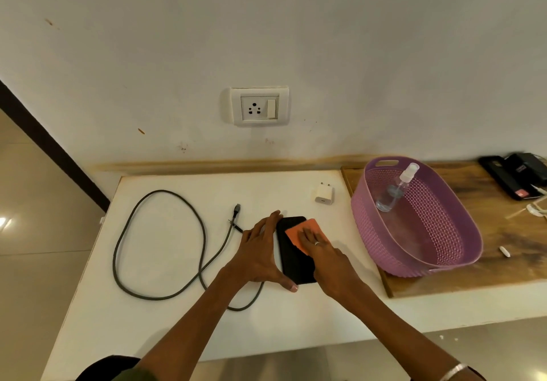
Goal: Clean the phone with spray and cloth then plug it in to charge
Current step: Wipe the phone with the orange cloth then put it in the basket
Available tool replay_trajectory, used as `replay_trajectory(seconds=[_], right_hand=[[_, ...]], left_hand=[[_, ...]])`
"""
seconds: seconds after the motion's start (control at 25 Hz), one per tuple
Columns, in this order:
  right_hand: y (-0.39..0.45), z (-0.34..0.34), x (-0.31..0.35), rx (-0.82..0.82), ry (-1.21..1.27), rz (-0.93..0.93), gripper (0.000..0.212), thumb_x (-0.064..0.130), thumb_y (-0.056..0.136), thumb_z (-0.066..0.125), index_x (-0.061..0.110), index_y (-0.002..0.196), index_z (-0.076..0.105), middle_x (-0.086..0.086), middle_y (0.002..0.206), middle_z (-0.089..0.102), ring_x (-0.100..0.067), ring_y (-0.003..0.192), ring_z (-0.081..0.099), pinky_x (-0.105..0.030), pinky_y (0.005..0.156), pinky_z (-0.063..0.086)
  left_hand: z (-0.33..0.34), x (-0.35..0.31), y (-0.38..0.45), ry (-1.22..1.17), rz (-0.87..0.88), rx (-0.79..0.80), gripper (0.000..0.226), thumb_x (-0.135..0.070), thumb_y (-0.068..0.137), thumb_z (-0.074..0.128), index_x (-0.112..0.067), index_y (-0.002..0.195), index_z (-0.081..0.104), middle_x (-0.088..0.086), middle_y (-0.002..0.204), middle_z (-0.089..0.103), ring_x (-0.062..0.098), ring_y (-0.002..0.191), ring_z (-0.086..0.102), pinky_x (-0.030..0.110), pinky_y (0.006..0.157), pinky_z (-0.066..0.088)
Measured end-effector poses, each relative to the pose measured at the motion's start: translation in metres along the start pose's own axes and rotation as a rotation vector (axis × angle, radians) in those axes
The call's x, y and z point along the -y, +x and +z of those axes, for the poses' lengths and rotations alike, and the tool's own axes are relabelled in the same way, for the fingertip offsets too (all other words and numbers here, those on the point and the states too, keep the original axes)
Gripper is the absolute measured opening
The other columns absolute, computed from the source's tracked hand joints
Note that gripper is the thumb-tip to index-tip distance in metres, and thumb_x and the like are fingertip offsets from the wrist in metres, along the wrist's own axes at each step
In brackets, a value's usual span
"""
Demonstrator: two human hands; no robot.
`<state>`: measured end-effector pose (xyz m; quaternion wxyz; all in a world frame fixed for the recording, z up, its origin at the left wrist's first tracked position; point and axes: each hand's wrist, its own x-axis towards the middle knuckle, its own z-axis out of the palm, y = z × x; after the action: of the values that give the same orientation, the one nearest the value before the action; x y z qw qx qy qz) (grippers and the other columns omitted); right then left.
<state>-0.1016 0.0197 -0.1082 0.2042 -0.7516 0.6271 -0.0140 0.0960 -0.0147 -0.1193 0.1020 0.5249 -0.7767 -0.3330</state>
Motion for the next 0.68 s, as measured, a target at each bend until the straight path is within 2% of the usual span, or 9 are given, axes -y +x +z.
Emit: replay_trajectory(seconds=[0.16,0.24,0.32,0.36,0.4,0.44,0.48,0.56,0.68], right_hand=[[-0.033,0.024,-0.008,0.051,-0.127,0.029,0.075,0.022,0.099,0.047,0.030,0.149,-0.009,0.001,0.162,0.003,-0.024,0.145,0.027,-0.030,0.115,0.030],[-0.048,0.031,-0.006,0.102,-0.173,0.004,0.083,0.026,0.098,0.050,0.037,0.144,-0.018,-0.003,0.162,0.003,-0.026,0.145,0.027,-0.033,0.116,0.029],[-0.056,0.040,-0.007,-0.019,-0.235,-0.085,0.119,0.038,0.077,0.075,0.029,0.146,-0.021,-0.013,0.151,0.039,-0.028,0.128,0.054,-0.034,0.102,0.047],[-0.060,0.033,-0.002,0.024,-0.238,-0.061,0.140,0.047,0.057,0.086,0.017,0.147,-0.017,-0.012,0.133,0.060,-0.024,0.109,0.067,-0.029,0.089,0.055],[-0.061,0.030,0.003,0.022,-0.256,-0.045,0.145,0.051,0.046,0.089,0.011,0.149,-0.006,-0.009,0.122,0.068,-0.020,0.100,0.071,-0.026,0.084,0.056],[-0.063,0.029,0.001,0.066,-0.216,-0.011,0.131,0.046,0.054,0.089,0.014,0.150,0.005,-0.015,0.132,0.060,-0.023,0.109,0.067,-0.027,0.091,0.053],[-0.062,0.030,-0.001,0.070,-0.203,0.021,0.110,0.037,0.074,0.079,0.021,0.151,0.003,-0.015,0.150,0.039,-0.026,0.128,0.054,-0.031,0.104,0.043],[-0.067,0.029,0.002,0.191,-0.174,0.006,0.077,0.027,0.097,0.052,0.025,0.152,-0.001,-0.004,0.162,0.004,-0.025,0.146,0.024,-0.035,0.118,0.023],[-0.069,0.014,0.008,0.168,-0.077,-0.053,0.072,0.012,0.098,0.050,0.043,0.148,0.009,-0.010,0.162,0.005,-0.025,0.148,0.016,-0.039,0.120,0.016]], left_hand=[[0.001,-0.001,-0.002,-0.025,0.000,-0.005,0.157,-0.083,0.029,0.077,-0.038,0.150,-0.012,-0.016,0.161,0.004,0.016,0.150,0.010,0.037,0.116,0.004],[0.000,-0.001,-0.002,-0.034,-0.011,-0.012,0.156,-0.083,0.029,0.077,-0.040,0.150,-0.012,-0.017,0.160,0.004,0.016,0.150,0.010,0.035,0.115,0.003],[0.000,-0.002,-0.003,-0.030,-0.027,-0.010,0.158,-0.084,0.027,0.077,-0.042,0.149,-0.013,-0.018,0.160,0.003,0.016,0.151,0.009,0.037,0.117,0.003],[0.000,-0.002,-0.003,-0.027,-0.030,-0.007,0.158,-0.084,0.026,0.076,-0.042,0.149,-0.014,-0.017,0.161,0.003,0.017,0.151,0.008,0.040,0.118,0.003],[0.000,-0.002,-0.003,-0.027,-0.030,-0.001,0.158,-0.084,0.026,0.076,-0.043,0.149,-0.015,-0.017,0.161,0.002,0.017,0.151,0.007,0.041,0.119,0.004],[-0.001,-0.003,-0.003,-0.030,-0.025,0.005,0.158,-0.084,0.027,0.077,-0.045,0.148,-0.017,-0.017,0.161,0.002,0.017,0.152,0.006,0.043,0.120,0.004],[-0.001,-0.003,-0.004,-0.035,-0.018,0.011,0.159,-0.083,0.027,0.077,-0.047,0.147,-0.020,-0.016,0.162,0.001,0.017,0.152,0.005,0.044,0.120,0.004],[-0.004,-0.003,-0.004,-0.023,-0.006,0.028,0.160,-0.083,0.026,0.078,-0.049,0.144,-0.025,-0.014,0.162,0.000,0.018,0.152,0.001,0.048,0.121,0.005],[-0.006,-0.005,-0.004,0.009,-0.005,0.045,0.164,-0.082,0.023,0.079,-0.048,0.143,-0.028,-0.010,0.163,0.001,0.019,0.152,-0.001,0.053,0.122,0.005]])
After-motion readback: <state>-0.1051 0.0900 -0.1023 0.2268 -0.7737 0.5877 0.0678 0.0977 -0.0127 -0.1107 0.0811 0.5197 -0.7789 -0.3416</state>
